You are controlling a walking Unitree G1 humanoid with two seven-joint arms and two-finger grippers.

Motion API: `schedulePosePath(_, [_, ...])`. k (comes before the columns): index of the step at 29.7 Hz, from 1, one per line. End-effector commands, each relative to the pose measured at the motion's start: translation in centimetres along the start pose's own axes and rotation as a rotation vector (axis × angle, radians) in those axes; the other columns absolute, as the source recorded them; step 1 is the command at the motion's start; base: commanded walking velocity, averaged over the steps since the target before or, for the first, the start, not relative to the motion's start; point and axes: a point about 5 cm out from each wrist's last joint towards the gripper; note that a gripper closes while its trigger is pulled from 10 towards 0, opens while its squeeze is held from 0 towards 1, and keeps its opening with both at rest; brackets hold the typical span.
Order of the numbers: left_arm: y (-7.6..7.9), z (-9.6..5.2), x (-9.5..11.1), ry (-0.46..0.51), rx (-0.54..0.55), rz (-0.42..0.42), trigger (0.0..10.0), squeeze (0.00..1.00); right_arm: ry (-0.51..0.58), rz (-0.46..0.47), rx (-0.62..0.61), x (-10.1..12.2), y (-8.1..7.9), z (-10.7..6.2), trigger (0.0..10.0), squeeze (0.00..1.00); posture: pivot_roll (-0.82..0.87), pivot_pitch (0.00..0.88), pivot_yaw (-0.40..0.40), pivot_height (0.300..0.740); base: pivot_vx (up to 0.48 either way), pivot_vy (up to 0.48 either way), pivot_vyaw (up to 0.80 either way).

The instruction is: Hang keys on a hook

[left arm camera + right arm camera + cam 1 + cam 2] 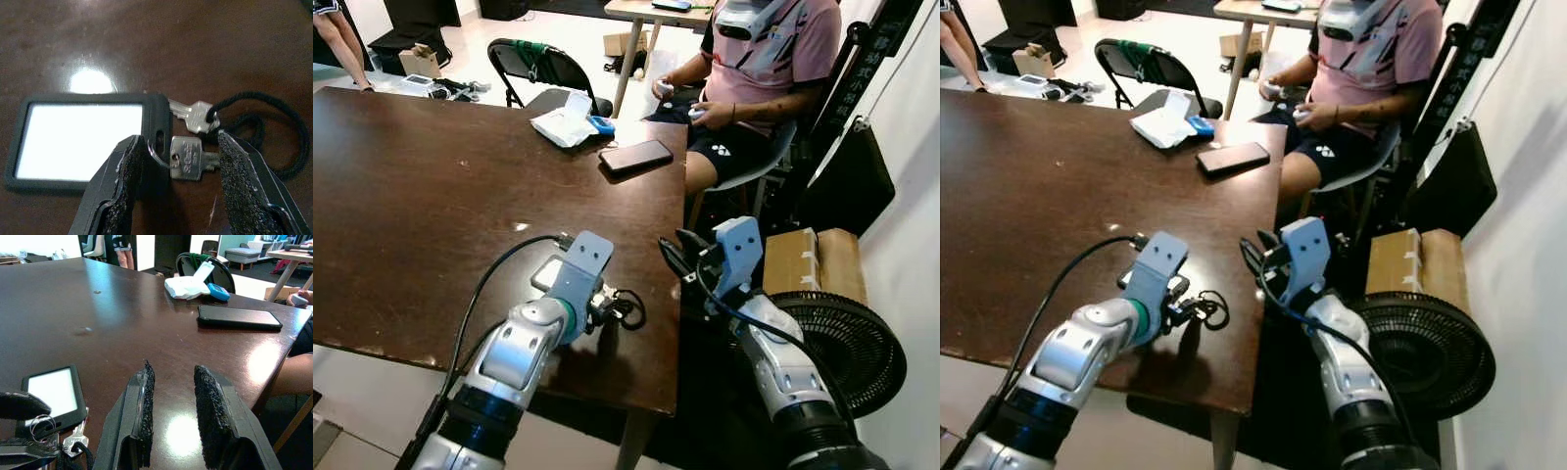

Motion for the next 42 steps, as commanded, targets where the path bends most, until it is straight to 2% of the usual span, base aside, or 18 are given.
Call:
schedulePosePath(1, [0.2,0.2,-0.6,-0.021,-0.005,0.000,6.2,0.00,-0.017,0.003,0.000,-0.6,-0.1,-0.4,10.0,0.00,0.10,0.129,0.111,0.740,0.000,0.000,0.00])
schedulePosePath(2, [0.2,0.2,-0.6,-0.022,-0.004,0.001,6.2,0.00,-0.017,0.003,0.000,-0.6,-0.1,-0.4,10.0,0.00,0.10,0.129,0.111,0.740,0.000,0.000,0.00])
schedulePosePath(3, [0.1,0.2,-0.7,-0.024,-0.002,0.001,4.3,0.00,-0.017,0.003,-0.001,-0.6,-0.1,-0.4,10.0,0.00,0.10,0.130,0.111,0.740,0.000,0.000,0.00])
schedulePosePath(5, [0.0,0.3,-0.7,-0.025,0.002,0.001,2.0,0.00,-0.018,0.003,-0.001,-0.6,0.0,-0.4,10.0,0.00,0.10,0.131,0.110,0.740,0.000,0.000,0.00])
schedulePosePath(6, [0.0,0.3,-0.7,-0.025,0.002,0.001,0.0,0.00,-0.019,0.003,-0.001,-0.6,-0.1,-0.4,10.0,0.00,0.10,0.131,0.110,0.740,0.000,0.000,0.00])
schedulePosePath(24, [-0.3,0.4,-1.2,-0.029,0.035,0.013,0.0,0.00,-0.016,0.004,-0.002,-0.5,0.0,-0.4,10.0,0.00,0.10,0.137,0.107,0.740,0.000,0.000,0.00])
schedulePosePath(28, [-0.9,0.3,-0.8,-0.003,0.073,0.025,0.0,0.00,-0.014,0.004,-0.001,-0.5,0.0,-0.4,10.0,0.00,0.10,0.137,0.105,0.740,0.000,0.000,0.00])
schedulePosePath(29, [-1.3,0.0,-0.3,0.031,0.102,0.037,0.0,0.00,-0.013,0.004,-0.001,-0.4,0.0,-0.4,10.0,0.00,0.10,0.137,0.104,0.740,0.000,0.000,0.00])
schedulePosePath(30, [-1.7,-0.3,0.8,0.105,0.133,0.054,0.0,0.00,-0.011,0.004,-0.001,-0.4,0.0,-0.3,10.0,0.00,0.10,0.137,0.102,0.740,0.000,0.000,0.00])
schedulePosePath(31, [-1.7,-0.3,0.8,0.105,0.133,0.054,0.0,0.00,-0.011,0.004,-0.001,-0.4,0.0,-0.3,10.0,0.00,0.10,0.137,0.102,0.740,0.000,0.000,0.00])
schedulePosePath(32, [-2.3,-1.1,2.7,0.233,0.172,0.079,1.1,0.00,-0.003,0.005,0.001,-0.2,-0.1,-0.2,10.0,0.00,0.10,0.136,0.100,0.740,0.000,0.000,0.00])
schedulePosePath(33, [-2.3,-1.1,2.7,0.233,0.172,0.079,1.1,0.00,-0.003,0.005,0.001,-0.2,-0.1,-0.2,10.0,0.00,0.10,0.136,0.100,0.740,0.000,0.000,0.00])
schedulePosePath(34, [-2.8,-2.2,4.9,0.370,0.212,0.086,10.0,0.00,0.013,0.010,0.005,0.1,-0.2,0.0,10.0,0.00,0.10,0.134,0.099,0.740,0.000,0.000,0.00])
schedulePosePath(35, [-3.2,-3.3,6.6,0.472,0.226,0.079,10.0,0.00,0.032,0.019,0.011,0.5,-0.5,0.2,10.0,0.00,0.10,0.133,0.097,0.740,0.000,0.000,0.00])
schedulePosePath(36, [-3.4,-4.0,7.5,0.527,0.231,0.072,10.0,0.00,0.044,0.024,0.016,0.7,-0.7,0.3,10.0,0.00,0.10,0.132,0.095,0.740,0.000,0.000,0.00])
schedulePosePath(37, [-3.4,-4.0,7.5,0.527,0.231,0.072,10.0,0.00,0.044,0.024,0.016,0.7,-0.7,0.3,10.0,0.00,0.10,0.132,0.095,0.740,0.000,0.000,0.00])
schedulePosePath(38, [-3.2,-5.5,8.7,0.597,0.206,0.068,10.0,0.00,0.011,-0.008,0.013,0.2,-0.6,0.3,10.0,0.00,0.10,0.130,0.090,0.740,0.000,0.000,0.00])
schedulePosePath(42, [-2.9,-6.4,8.9,0.623,0.187,0.082,10.0,0.00,-0.066,-0.053,-0.021,-1.1,0.3,-0.5,10.0,0.00,0.10,0.131,0.087,0.740,0.000,0.000,0.00])
Point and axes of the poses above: a point about 5 cm out from each wrist's last joint towards the gripper, its own z axis pointing out of the wrist towards the gripper, its own x axis along the axis of the wrist's last joint, y = z × x, and after that the axes turned 7 degrees about z, right-handed
